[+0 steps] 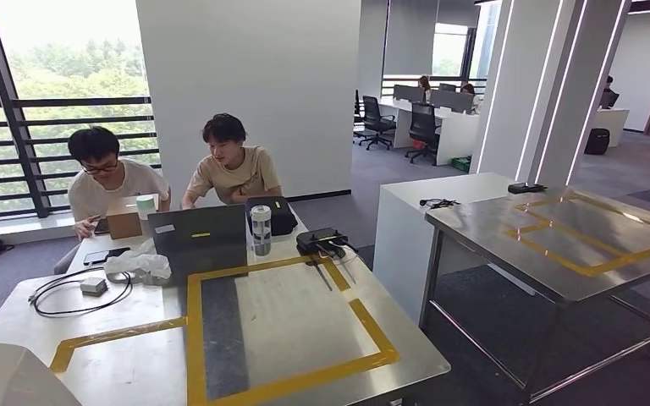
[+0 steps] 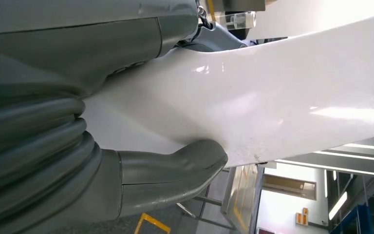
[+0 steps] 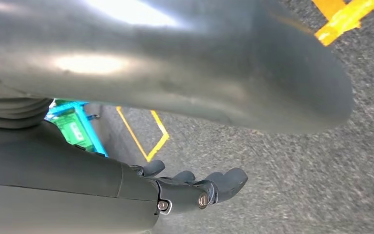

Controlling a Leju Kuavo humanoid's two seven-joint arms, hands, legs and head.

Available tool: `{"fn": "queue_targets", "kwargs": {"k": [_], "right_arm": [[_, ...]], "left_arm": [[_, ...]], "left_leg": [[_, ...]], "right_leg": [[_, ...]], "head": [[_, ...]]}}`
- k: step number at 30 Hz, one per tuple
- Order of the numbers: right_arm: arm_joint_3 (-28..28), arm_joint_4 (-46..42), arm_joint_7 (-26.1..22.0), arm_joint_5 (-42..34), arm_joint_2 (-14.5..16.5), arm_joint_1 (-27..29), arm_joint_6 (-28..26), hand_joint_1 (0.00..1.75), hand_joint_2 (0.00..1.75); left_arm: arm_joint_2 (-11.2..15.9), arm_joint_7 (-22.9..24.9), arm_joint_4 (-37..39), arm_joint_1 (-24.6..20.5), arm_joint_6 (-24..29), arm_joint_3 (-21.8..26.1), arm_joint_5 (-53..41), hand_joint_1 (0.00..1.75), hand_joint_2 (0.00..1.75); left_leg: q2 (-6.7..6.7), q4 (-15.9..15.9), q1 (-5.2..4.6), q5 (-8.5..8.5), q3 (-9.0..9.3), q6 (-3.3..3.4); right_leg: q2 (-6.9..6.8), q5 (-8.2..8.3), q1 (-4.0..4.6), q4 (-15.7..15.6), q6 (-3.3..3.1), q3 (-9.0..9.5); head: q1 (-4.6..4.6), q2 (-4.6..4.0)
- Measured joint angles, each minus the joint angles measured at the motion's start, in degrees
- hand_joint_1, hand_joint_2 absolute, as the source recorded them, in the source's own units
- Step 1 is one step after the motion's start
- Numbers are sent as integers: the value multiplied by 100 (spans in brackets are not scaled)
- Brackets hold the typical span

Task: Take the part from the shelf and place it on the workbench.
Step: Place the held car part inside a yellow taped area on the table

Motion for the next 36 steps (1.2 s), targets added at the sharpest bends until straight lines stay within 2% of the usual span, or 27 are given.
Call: {"fn": "queue_targets", "kwargs": {"k": [1,2,4,5,6,8,10,11,12,14,15,16,17,18,19,20,21,22,24,25,27,28,31,34,36], "right_arm": [[-1,0,24,-7,2,20,0,0,0],[-2,0,61,-11,4,34,0,0,0],[-2,1,132,-13,7,47,0,0,0],[-1,1,133,-11,9,52,-1,0,0],[-1,2,121,-9,11,54,-1,0,0],[1,2,95,-4,17,49,-3,0,0],[-1,2,106,-8,30,39,-4,0,0],[-2,2,112,-12,37,39,-4,0,0],[-2,2,110,-19,44,39,-4,0,0],[-5,2,110,-59,56,42,-7,0,0],[-16,2,109,-94,66,45,-12,0,0],[-39,2,110,-128,84,51,-22,0,0],[-69,3,111,-155,106,58,-37,0,0],[-98,3,111,-165,132,64,-57,0,0],[-120,4,112,-159,159,69,-79,0,0],[-131,5,109,-147,181,68,-96,0,0],[-134,5,107,-133,199,62,-108,0,0],[-136,6,108,-121,211,58,-114,0,0],[-138,7,114,-109,229,50,-116,0,0],[-139,7,121,-105,234,53,-117,0,0],[-140,7,126,-103,234,53,-125,0,0],[-140,7,128,-103,230,51,-129,0,0],[-144,7,128,-132,216,44,-134,0,0],[-154,7,128,-157,215,44,-133,0,0],[-168,7,128,-161,215,45,-133,0,0]], "left_arm": [[-9,3,3,13,0,0,-5,175,175],[-14,4,5,24,0,0,-8,175,175],[-23,5,9,34,0,0,-12,175,175],[-26,5,9,36,0,0,-15,175,175],[-28,6,7,42,1,1,-21,175,175],[-33,9,-6,56,4,2,-34,175,175],[-37,13,-44,73,7,3,-45,175,175],[-37,18,-64,81,6,3,-54,175,175],[-38,32,-84,95,4,2,-71,175,175],[-52,96,-102,147,0,-2,-123,175,175],[-67,144,-105,180,-1,-8,-152,175,175],[-90,195,-105,203,-2,-25,-184,175,175],[-122,243,-103,208,-5,-51,-217,175,175],[-163,283,-102,193,-10,-91,-255,175,175],[-207,315,-98,160,-15,-139,-296,175,175],[-250,334,-93,118,-19,-187,-330,175,175],[-294,350,-89,77,-19,-233,-357,175,175],[-331,360,-86,40,-18,-271,-372,175,175],[-393,372,-92,-4,-16,-326,-382,175,175],[-417,375,-101,-22,-15,-348,-378,175,175],[-456,402,-114,-62,-15,-389,-360,175,175],[-474,420,-115,-79,-14,-407,-342,175,175],[-518,460,-100,-116,-11,-481,-307,175,175],[-574,466,-64,-149,-10,-554,-306,175,175],[-597,466,-43,-174,-9,-585,-307,175,175]], "left_leg": [[-13,0,-9,-60,63,1],[-24,0,-19,-126,145,-1],[-32,-4,-36,-274,321,-15],[-37,1,-50,-345,378,-34],[-41,-1,-57,-402,409,-59],[-48,-29,-59,-463,434,-124],[-30,-56,-57,-519,505,-194],[-21,59,-56,-585,484,-231],[-14,299,-51,-685,378,-267],[-11,1067,-9,-916,-99,-326],[-11,1385,13,-960,-351,-350],[-10,1533,33,-894,-531,-367],[-10,1450,46,-696,-599,-377],[-10,1165,55,-407,-563,-382],[-10,760,61,-97,-465,-378],[-13,384,55,116,-344,-366],[-17,130,48,225,-254,-339],[-22,5,38,241,-210,-304],[-30,-19,15,195,-188,-225],[-33,-44,11,201,-176,-210],[-38,-96,12,222,-144,-199],[-39,-104,14,223,-137,-196],[-39,-92,-3,185,-134,-142],[-37,-83,-22,162,-131,-108],[-35,-74,-32,154,-130,-95]], "right_leg": [[0,137,3,100,-10,-204],[0,397,8,-23,-29,-300],[-1,1063,34,-720,-102,-221],[-3,1257,53,-1050,-143,-127],[-9,1324,70,-1267,-178,-50],[-14,1220,95,-1397,-229,30],[-11,1168,70,-1481,-280,122],[-11,1150,48,-1535,-309,197],[-12,1129,25,-1582,-331,274],[-12,1062,12,-1617,-354,381],[-9,1023,8,-1618,-352,421],[-4,980,5,-1618,-343,468],[1,936,-1,-1618,-329,526],[4,890,-8,-1617,-311,592],[6,842,-15,-1617,-287,640],[12,793,-11,-1607,-255,677],[17,756,-6,-1604,-223,691],[22,730,1,-1602,-188,687],[27,714,-3,-1633,-120,711],[25,727,-6,-1659,-125,737],[19,752,-4,-1706,-196,789],[17,758,-1,-1718,-251,799],[13,735,-5,-1754,-292,828],[12,721,-18,-1778,-252,840],[12,714,-31,-1784,-166,843]], "head": [[5,0],[11,0],[14,-1],[9,-2],[1,-2],[-7,-2],[-2,0],[-6,-1],[-11,0],[-25,-1],[-28,0],[-31,0],[-33,1],[-34,1],[-38,1],[-43,-1],[-44,-2],[-42,-2],[-32,-1],[-29,-1],[-21,-1],[-14,-1],[0,1],[6,1],[7,1]]}}
